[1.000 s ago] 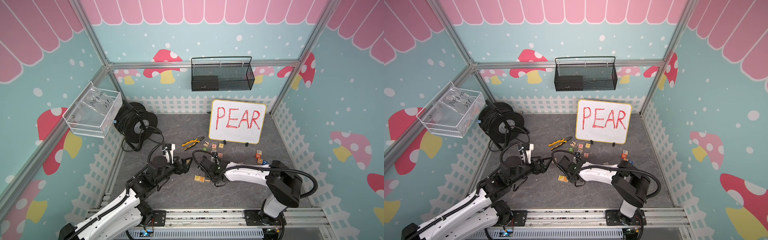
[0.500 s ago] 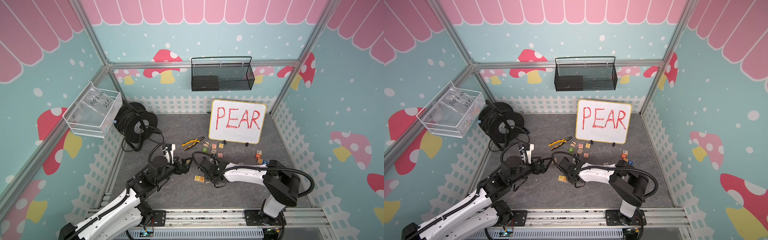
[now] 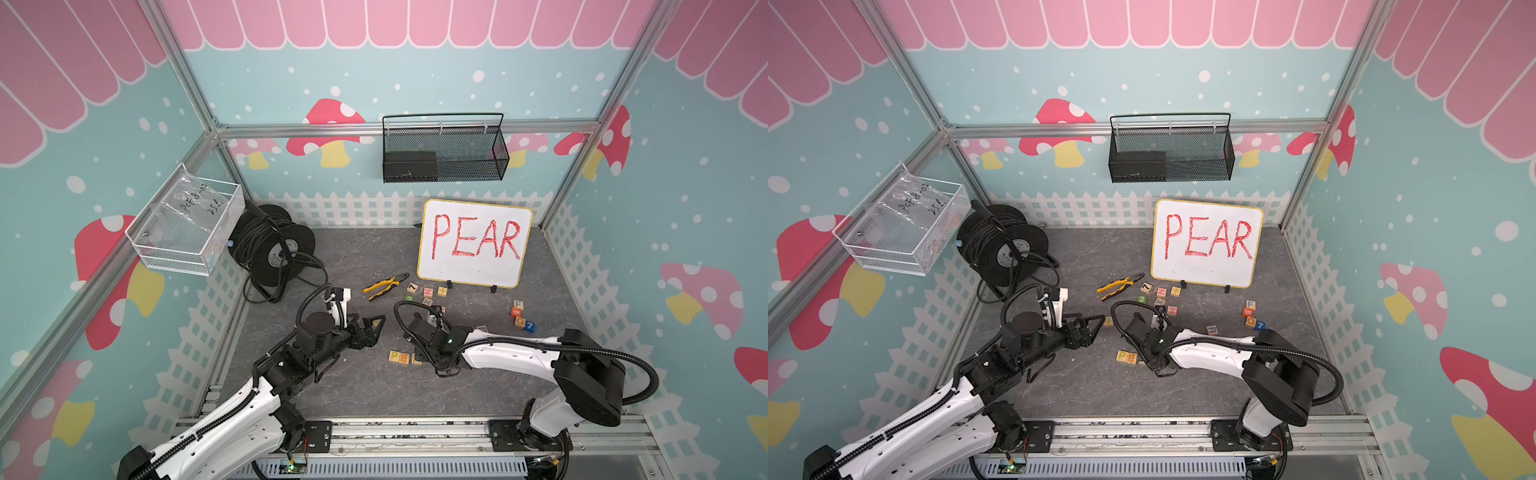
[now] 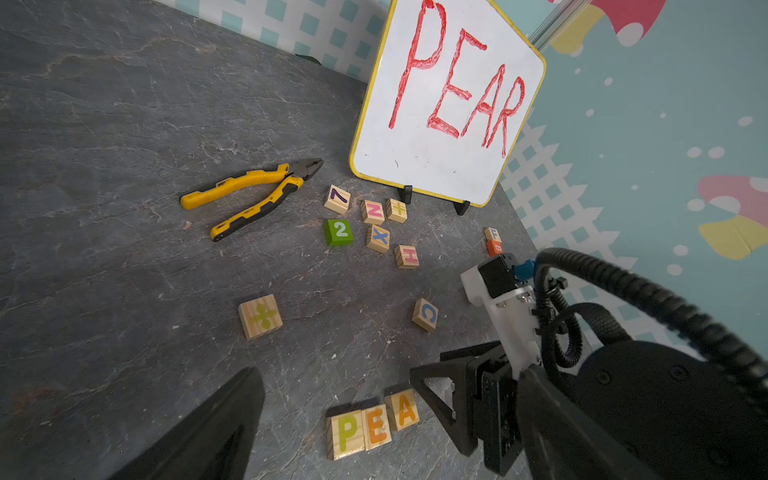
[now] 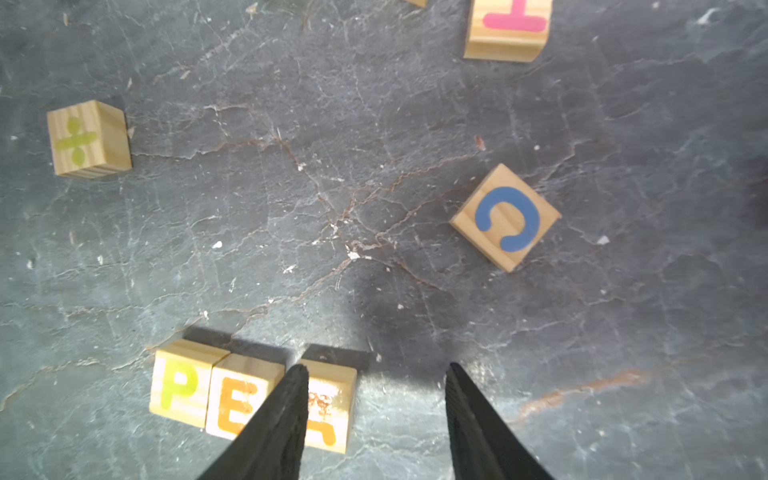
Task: Spell the uppercase word “pear” with letter blocks
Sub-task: Adjust the letter block at the center of the board.
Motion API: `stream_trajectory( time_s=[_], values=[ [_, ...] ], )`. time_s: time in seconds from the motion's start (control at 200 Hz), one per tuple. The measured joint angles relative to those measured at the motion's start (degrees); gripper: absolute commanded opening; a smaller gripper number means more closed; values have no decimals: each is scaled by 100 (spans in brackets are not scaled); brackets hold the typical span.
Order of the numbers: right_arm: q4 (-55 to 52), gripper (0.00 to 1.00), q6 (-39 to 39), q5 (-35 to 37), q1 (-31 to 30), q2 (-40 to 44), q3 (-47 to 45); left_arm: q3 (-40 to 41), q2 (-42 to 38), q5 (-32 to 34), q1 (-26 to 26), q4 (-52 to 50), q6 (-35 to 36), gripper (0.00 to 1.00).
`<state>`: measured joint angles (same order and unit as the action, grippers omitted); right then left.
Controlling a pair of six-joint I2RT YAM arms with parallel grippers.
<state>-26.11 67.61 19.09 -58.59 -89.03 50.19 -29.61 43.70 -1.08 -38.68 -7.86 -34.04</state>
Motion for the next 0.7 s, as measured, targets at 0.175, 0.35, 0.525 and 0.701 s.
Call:
stream_trajectory(
  time_s=[0.175,0.35,0.525,0.701],
  values=[
    [-118,55,22,-186,-11,0,-302,0,2,-2,0,0,0,97],
    [-258,55,48,-365,-160,33,-503,0,2,-2,0,2,-2,97],
    [-205,55,55,-398,-245,37,-503,0,13,-4,0,2,-2,97],
    [-131,55,-9,-337,-256,-85,-422,0,13,-2,0,2,-2,97]
  ],
)
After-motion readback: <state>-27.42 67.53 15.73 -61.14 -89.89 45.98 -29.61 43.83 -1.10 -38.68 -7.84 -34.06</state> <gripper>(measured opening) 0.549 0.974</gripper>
